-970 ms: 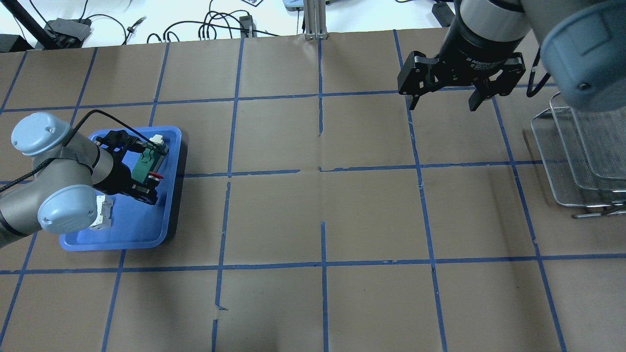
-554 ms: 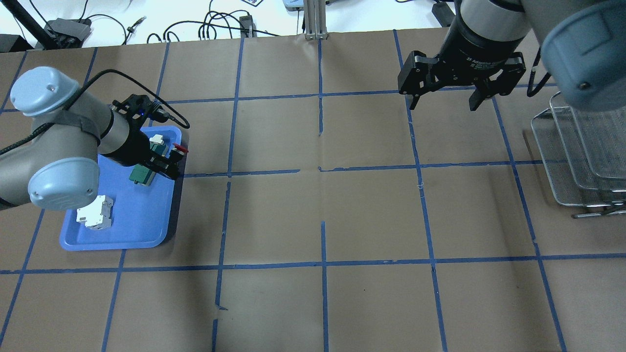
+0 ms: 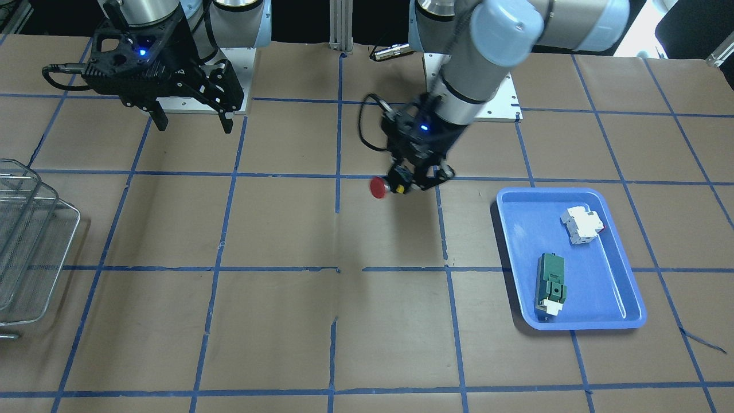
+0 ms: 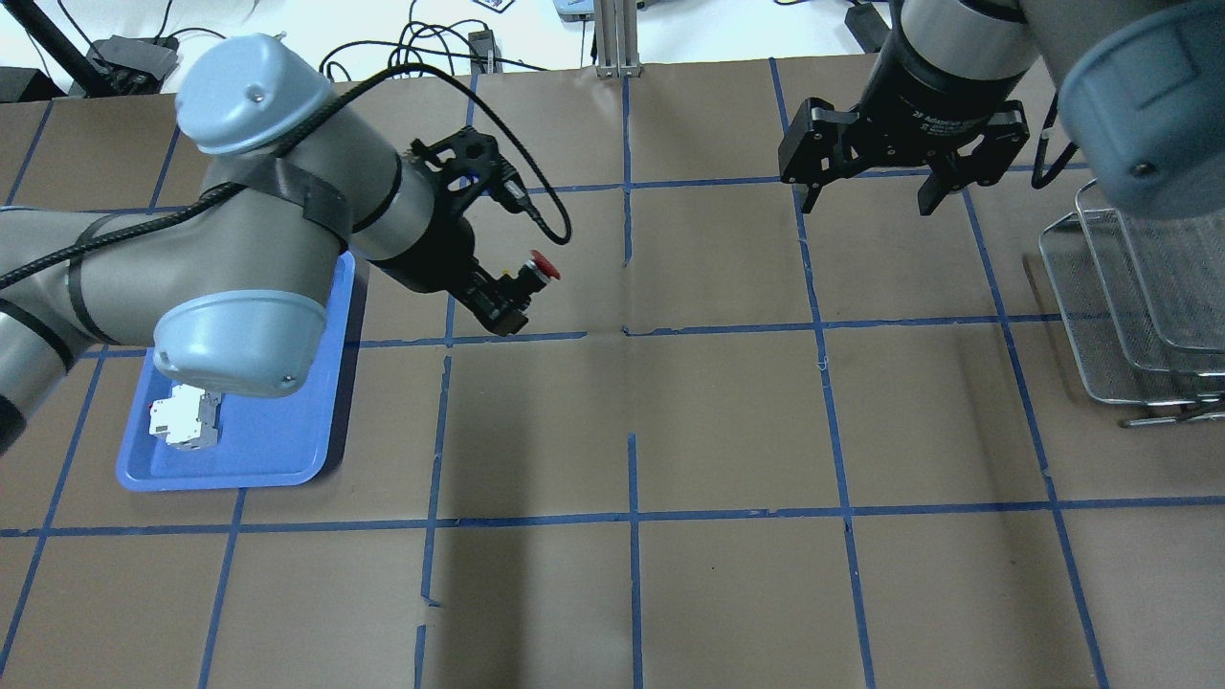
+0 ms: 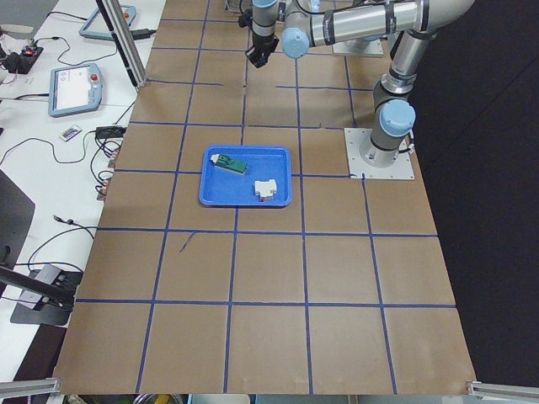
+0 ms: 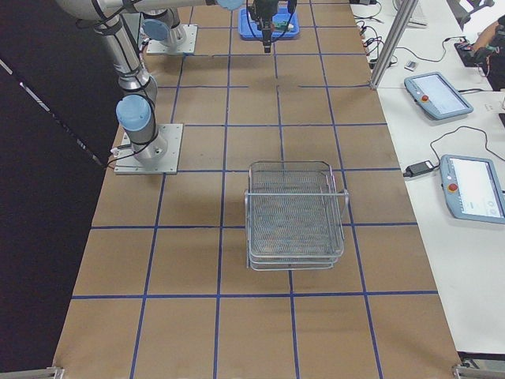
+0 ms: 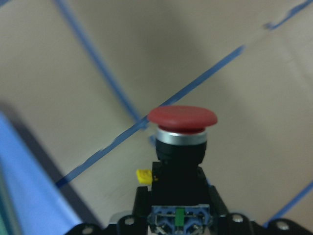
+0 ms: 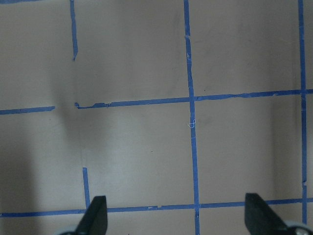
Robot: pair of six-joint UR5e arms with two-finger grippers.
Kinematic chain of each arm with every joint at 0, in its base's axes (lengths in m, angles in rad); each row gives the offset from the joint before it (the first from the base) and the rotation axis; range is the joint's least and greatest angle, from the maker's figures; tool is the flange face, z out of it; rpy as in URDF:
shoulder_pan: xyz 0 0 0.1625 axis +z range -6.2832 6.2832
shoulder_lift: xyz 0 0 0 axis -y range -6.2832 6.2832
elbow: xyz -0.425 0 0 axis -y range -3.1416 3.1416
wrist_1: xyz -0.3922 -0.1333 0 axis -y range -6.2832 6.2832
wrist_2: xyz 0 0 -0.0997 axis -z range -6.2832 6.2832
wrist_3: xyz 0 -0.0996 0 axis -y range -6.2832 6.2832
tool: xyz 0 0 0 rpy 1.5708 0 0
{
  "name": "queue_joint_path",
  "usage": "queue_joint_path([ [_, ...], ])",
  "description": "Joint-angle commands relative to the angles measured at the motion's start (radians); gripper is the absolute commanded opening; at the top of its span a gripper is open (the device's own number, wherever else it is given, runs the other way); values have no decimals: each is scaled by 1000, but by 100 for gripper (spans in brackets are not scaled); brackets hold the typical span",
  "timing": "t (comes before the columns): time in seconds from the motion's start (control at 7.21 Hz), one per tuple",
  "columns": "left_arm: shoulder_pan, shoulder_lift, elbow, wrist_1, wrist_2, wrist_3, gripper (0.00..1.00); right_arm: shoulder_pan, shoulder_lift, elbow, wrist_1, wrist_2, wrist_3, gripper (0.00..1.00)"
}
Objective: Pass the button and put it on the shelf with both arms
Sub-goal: 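Lift the red push-button with the left gripper toward the table center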
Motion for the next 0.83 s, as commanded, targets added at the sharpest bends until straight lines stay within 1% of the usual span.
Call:
queue_joint_path([
  [0.0, -120, 4, 34, 5, -10, 153, 0, -24, 2, -2, -5, 5, -15, 100],
  [0.14, -119, -13, 38, 18, -45, 190, 0, -76, 1, -3, -4, 14, -38, 100],
  [0.28, -116, -24, 37, 65, -99, 190, 0, -143, -1, -5, 1, 94, -93, 100],
  [0.55, -116, -38, 40, 65, -85, 167, 0, -274, -4, -5, 74, 243, -158, 100],
  [0.69, -114, -38, 43, 58, -73, 164, 0, -320, -4, 0, 108, 341, -229, 100],
])
